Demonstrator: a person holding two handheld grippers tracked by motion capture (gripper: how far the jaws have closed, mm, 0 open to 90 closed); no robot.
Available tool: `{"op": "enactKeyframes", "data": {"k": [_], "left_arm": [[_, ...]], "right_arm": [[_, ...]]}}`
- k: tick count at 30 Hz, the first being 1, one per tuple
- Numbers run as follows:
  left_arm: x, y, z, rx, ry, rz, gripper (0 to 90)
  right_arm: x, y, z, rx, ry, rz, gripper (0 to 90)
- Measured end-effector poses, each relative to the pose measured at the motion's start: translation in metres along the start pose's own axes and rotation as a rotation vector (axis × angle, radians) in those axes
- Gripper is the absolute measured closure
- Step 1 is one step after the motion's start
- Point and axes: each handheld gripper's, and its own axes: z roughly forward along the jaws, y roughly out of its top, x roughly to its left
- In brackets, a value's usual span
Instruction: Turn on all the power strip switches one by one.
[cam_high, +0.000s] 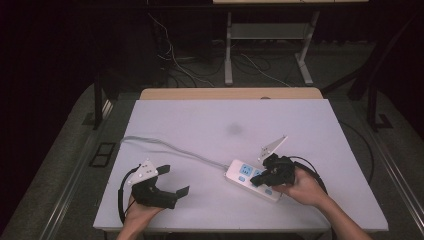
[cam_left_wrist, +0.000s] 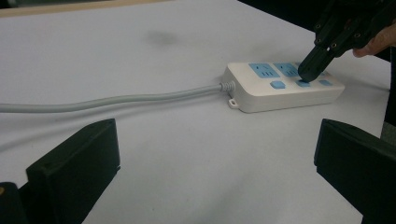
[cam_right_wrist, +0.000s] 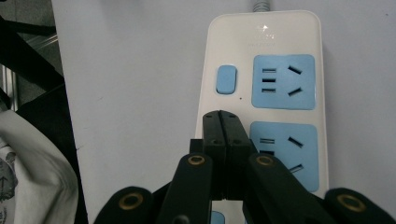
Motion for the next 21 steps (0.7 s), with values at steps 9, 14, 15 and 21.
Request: {"op": "enactKeyframes", "data": {"k": [9,14,15,21], "left_arm": [[-0.0005,-0.0005,0.0003,0.004,-0.006,0.002,0.0],[-0.001,-0.0004,0.0003,0.006,-0.004,0.003,0.0],[-0.001,-0.0005,0.0002,0.005,-0.003,0.003,0.0],[-0.0008,-0.0006,0.0006,0.007,-0.003,0.002,0.0]], "right_arm": [[-0.0026,-0.0014,0.0008,-0.002,0.016,0.007,90.0],[-0.0033,-0.0017,0.0012,0.0,0.023,0.016,90.0],[-0.0035,-0.0018,0.0013,0.0,0.024,0.015,90.0],[-0.0038,-0.0036,0.0019,-0.013,0.022,0.01,90.0]]}}
